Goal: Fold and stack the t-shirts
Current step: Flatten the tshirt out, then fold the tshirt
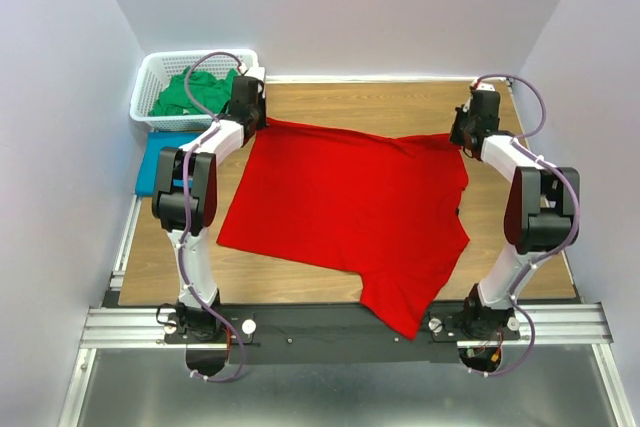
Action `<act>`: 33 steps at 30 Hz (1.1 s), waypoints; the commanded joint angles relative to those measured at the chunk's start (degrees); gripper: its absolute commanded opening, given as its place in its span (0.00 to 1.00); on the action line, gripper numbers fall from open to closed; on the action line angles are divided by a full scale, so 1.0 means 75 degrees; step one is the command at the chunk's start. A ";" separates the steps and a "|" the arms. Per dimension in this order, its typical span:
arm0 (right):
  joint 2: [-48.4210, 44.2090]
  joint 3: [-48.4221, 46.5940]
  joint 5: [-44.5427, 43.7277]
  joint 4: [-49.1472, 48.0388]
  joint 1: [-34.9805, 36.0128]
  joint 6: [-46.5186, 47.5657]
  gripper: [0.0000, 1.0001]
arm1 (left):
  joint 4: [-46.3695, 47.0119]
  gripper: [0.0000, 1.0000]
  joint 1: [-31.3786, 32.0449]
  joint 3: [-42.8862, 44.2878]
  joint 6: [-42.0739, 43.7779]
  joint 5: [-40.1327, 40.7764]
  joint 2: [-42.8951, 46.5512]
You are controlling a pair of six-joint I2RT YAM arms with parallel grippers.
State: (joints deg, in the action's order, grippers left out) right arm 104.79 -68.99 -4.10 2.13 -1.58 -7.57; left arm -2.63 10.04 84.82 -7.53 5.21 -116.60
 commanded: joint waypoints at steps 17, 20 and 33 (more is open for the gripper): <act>-0.1327 -0.0691 -0.0709 0.0817 -0.0023 -0.1369 0.01 | -0.0668 0.00 -0.0331 0.0105 -0.0133 0.0922 0.1014; -0.1106 -0.0855 -0.0264 0.0817 -0.0023 -0.1392 0.01 | -0.0598 0.00 -0.0331 0.0152 -0.0121 0.0875 0.1132; -0.1982 -0.0739 0.0101 0.0923 -0.0023 -0.2166 0.01 | -0.0891 0.00 -0.0331 0.0094 -0.0168 0.1192 0.1870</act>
State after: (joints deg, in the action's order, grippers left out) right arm 95.70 -74.17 -3.53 8.84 -1.56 -21.67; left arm -9.74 8.25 84.88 -8.25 11.60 -107.96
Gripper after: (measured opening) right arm 0.008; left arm 0.008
